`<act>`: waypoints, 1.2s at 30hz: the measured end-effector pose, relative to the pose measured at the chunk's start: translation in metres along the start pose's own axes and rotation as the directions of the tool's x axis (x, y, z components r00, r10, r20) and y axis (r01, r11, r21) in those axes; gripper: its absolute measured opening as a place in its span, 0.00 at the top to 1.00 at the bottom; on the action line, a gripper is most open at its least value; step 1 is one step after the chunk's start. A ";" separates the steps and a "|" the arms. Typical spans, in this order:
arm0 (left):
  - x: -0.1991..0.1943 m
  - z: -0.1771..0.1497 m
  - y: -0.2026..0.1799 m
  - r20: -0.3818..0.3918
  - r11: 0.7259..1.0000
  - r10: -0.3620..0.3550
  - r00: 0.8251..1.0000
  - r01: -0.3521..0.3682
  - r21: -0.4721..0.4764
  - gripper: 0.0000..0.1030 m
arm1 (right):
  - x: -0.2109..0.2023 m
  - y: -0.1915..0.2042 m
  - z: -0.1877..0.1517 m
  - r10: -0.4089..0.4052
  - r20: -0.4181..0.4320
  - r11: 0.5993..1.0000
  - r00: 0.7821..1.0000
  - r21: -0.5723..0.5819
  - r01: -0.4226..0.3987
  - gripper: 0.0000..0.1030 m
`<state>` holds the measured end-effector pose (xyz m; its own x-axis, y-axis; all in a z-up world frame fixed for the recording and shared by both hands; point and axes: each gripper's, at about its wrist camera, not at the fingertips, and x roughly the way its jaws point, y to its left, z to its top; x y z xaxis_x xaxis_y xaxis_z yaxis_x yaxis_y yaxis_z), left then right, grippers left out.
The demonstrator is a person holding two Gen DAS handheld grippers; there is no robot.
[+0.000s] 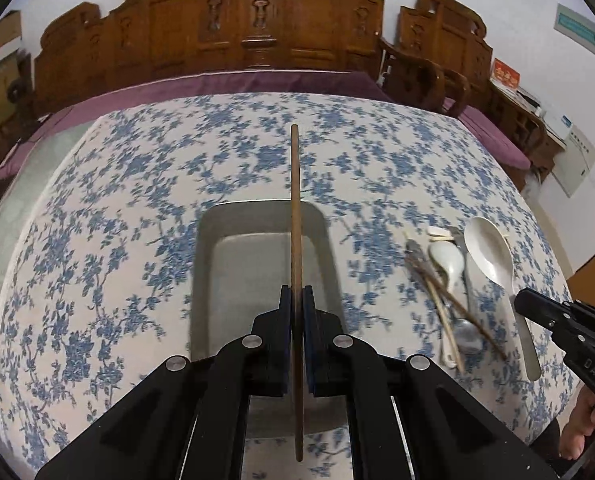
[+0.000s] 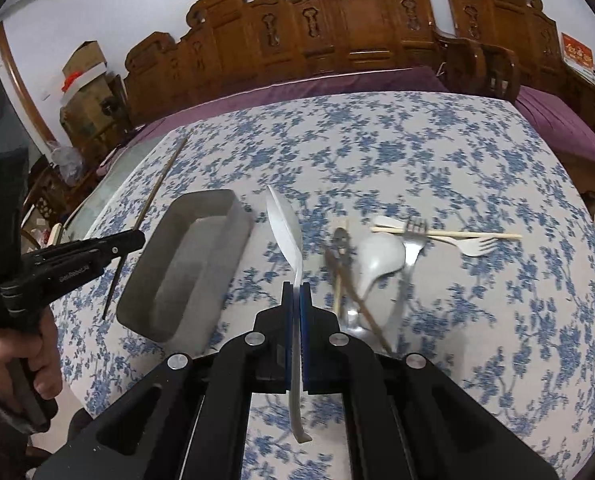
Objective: Organize utensils
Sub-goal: 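Carry the spoon toward the tray with the right gripper while the left drops the chopstick into the tray, then lower the white spoon into the grey tray and open the right gripper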
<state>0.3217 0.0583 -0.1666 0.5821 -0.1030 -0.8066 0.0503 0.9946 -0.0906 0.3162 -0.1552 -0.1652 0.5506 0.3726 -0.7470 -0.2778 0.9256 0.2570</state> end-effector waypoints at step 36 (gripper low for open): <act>0.019 -0.023 0.048 -0.018 1.000 0.001 1.000 -0.002 -0.022 0.85 | 0.060 0.089 0.021 0.058 -0.049 0.996 0.997 -0.065 -0.061 0.96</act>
<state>0.3167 0.1041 -0.1997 0.5673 -0.1020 -0.8172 0.0317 0.9943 -0.1020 0.3409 -0.0486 -0.1743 0.4949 0.4216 -0.7598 -0.3609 0.8952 0.2617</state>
